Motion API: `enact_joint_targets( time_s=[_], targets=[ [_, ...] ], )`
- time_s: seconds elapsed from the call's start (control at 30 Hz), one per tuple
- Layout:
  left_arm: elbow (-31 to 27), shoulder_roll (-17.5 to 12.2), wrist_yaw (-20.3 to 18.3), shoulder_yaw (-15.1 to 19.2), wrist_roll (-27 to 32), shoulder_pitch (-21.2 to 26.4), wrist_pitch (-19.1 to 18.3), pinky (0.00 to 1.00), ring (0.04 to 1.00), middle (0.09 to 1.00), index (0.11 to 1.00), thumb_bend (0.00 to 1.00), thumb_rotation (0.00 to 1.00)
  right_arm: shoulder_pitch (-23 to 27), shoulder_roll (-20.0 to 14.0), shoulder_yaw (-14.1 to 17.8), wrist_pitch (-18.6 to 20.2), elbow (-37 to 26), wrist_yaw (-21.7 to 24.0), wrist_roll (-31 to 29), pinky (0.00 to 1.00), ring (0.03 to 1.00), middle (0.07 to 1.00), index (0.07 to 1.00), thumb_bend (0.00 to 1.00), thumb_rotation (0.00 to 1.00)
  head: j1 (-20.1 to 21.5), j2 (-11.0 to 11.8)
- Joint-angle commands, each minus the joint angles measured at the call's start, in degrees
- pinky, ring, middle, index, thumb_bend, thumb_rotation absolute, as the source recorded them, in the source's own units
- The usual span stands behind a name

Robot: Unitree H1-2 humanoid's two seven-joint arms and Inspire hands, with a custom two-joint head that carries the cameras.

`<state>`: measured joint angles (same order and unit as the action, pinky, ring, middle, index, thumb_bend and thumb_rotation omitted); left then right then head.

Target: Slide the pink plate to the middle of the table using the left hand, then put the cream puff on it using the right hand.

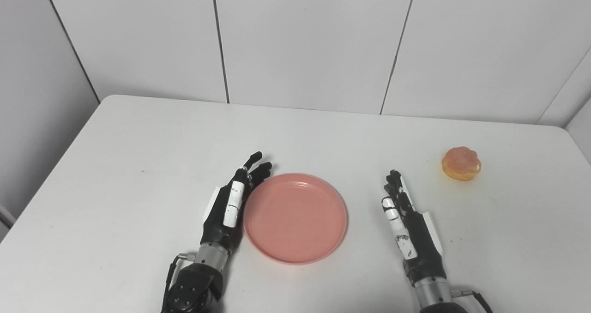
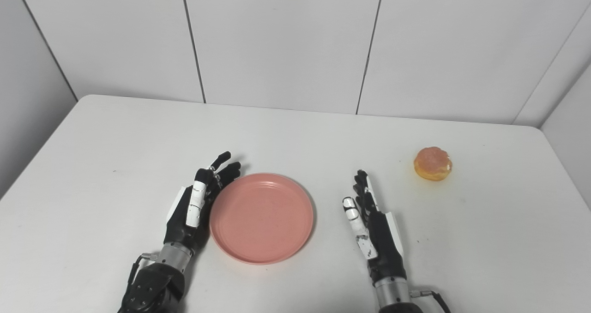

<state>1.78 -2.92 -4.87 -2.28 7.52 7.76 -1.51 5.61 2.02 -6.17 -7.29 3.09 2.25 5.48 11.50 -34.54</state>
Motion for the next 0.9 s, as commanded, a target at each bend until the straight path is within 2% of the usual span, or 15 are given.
enact_joint_targets(
  time_s=[0.0,0.17,0.27,0.43,0.87],
  targets=[
    [-0.1,-0.2,-1.3,-0.2,0.7,-1.3,-1.6,0.95,0.894,0.862,0.885,0.8,1.0,0.6,0.7,-0.6,-2.2,-0.5,-0.2,0.1,1.0,0.995,0.999,1.0,0.56,0.93,0.5,0.0],
    [-1.3,-0.4,-2.3,-0.1,1.3,-2.2,-2.4,0.95,0.906,0.873,0.894,0.78,1.0,0.6,1.4,-1.0,-1.4,-0.6,-0.7,0.5,1.0,0.991,0.999,1.0,0.57,0.94,2.3,-0.1],
    [-1.5,-0.5,-3.0,-0.6,1.0,-2.6,-1.8,0.95,0.905,0.879,0.898,0.78,1.0,0.6,1.8,-1.0,-0.8,-0.9,-0.9,0.3,1.0,0.993,1.0,1.0,0.55,0.91,2.3,-0.1],
    [-2.1,-0.3,-3.9,-1.7,0.8,-3.2,-1.8,0.95,0.904,0.875,0.895,0.8,1.0,0.7,1.8,-1.0,-0.4,-1.1,-1.1,1.0,1.0,0.991,1.0,1.0,0.56,0.92,2.1,-0.6],
    [-5.3,1.1,-3.5,-3.6,0.6,-4.8,-3.9,0.94,0.911,0.882,0.898,0.8,1.0,0.9,1.3,-0.6,-0.8,-1.3,-0.7,0.7,0.99,0.987,0.998,1.0,0.57,0.92,1.6,-1.2]
  ],
)
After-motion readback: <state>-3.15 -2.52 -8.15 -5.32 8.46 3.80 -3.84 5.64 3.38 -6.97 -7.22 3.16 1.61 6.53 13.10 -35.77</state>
